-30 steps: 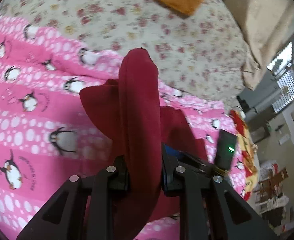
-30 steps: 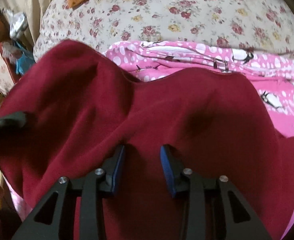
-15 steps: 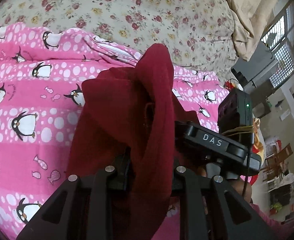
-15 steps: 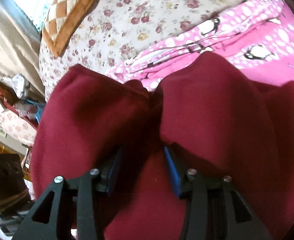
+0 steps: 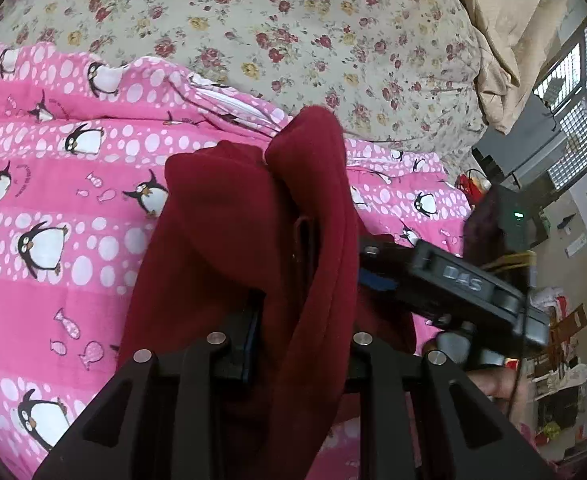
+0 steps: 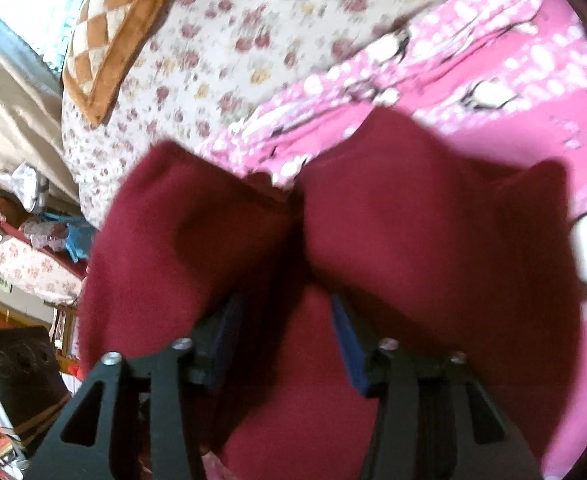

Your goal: Fold small clothes

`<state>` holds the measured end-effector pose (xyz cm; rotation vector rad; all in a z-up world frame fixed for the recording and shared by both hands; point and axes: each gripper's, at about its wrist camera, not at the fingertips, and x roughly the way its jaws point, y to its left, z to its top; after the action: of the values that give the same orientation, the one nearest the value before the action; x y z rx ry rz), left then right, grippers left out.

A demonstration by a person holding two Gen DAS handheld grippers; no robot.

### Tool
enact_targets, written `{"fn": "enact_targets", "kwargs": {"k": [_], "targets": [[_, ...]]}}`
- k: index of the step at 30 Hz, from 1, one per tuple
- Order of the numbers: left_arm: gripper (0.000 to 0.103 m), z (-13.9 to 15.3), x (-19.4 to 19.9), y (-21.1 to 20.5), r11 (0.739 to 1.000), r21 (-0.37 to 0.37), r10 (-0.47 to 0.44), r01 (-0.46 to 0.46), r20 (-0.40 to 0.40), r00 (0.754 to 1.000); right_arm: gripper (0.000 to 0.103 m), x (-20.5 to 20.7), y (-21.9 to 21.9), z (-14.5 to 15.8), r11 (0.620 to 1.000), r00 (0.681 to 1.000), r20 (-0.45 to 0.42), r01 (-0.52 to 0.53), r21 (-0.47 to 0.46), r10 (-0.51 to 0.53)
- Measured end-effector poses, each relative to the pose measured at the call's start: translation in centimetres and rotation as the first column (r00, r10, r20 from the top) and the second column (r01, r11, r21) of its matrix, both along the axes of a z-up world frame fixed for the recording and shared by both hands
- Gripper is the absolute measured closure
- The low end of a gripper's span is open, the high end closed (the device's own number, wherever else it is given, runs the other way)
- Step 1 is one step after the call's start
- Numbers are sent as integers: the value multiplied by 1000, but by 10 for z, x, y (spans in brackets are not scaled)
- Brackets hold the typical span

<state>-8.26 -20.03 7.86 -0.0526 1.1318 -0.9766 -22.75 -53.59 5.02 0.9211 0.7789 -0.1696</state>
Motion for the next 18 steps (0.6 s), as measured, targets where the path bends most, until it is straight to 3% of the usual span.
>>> {"fn": "enact_targets", "kwargs": {"k": [3,8,14,18], "targets": [[100,4,-6,-13,999,31,8,-9,23,1000,33,-16,-9,9,999,1000,-25,1,-44,-2],[100,1,-9,-24,998,42,41,-41,-8,999,34,-24,-11,5,994,997,-63,-42,-97,36],[100,3,-9,-22,998,30,64,-63,-26,998,34,-9,9,5,961,986,-156,-102,-257,63],[100,-1,-9,-22,997,8,73,-72,-67,995,34,-10,6,5,967,986,-157,-90,-237,53]]}}
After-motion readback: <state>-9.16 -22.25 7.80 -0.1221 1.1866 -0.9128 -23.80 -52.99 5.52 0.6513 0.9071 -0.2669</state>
